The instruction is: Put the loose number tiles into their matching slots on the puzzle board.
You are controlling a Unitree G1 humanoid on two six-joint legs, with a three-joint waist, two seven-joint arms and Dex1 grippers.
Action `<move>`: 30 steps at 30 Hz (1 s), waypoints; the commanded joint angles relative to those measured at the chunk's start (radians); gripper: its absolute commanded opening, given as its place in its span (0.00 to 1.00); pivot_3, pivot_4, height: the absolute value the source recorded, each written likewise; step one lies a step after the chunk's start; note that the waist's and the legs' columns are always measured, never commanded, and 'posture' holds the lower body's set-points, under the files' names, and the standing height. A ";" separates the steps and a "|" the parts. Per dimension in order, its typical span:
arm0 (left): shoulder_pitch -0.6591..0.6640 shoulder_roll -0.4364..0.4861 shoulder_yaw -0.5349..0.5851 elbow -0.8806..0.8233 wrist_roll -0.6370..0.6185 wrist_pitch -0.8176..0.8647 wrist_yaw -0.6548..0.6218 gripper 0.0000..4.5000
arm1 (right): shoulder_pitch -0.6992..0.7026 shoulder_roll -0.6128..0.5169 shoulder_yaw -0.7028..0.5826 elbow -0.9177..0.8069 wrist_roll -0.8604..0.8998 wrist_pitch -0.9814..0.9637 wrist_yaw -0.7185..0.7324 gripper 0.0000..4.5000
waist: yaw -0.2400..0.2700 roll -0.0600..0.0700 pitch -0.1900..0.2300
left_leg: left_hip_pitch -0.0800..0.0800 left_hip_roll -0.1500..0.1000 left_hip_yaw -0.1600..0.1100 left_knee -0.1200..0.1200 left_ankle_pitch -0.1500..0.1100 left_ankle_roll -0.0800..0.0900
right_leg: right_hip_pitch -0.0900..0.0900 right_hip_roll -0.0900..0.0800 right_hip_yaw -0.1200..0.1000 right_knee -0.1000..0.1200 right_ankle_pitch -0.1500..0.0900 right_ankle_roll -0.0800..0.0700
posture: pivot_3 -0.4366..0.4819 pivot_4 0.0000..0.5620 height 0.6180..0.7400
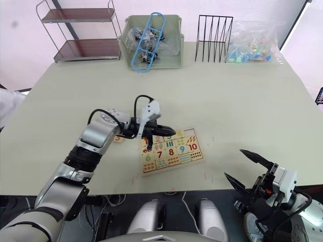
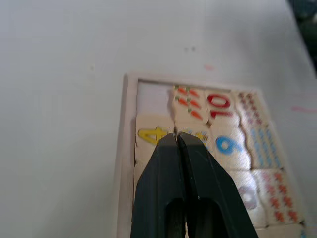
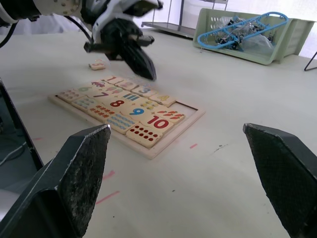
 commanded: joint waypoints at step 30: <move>0.698 -0.013 0.663 -0.382 -0.200 -0.146 0.536 1.00 | -0.070 -0.047 -0.102 0.108 0.003 0.030 -0.095 1.00 | -0.002 0.000 0.000 | 0.001 0.000 0.002 -0.001 0.000 0.000 | 0.000 -0.002 0.001 -0.001 0.000 0.000 | 0.48 0.27 1.00</move>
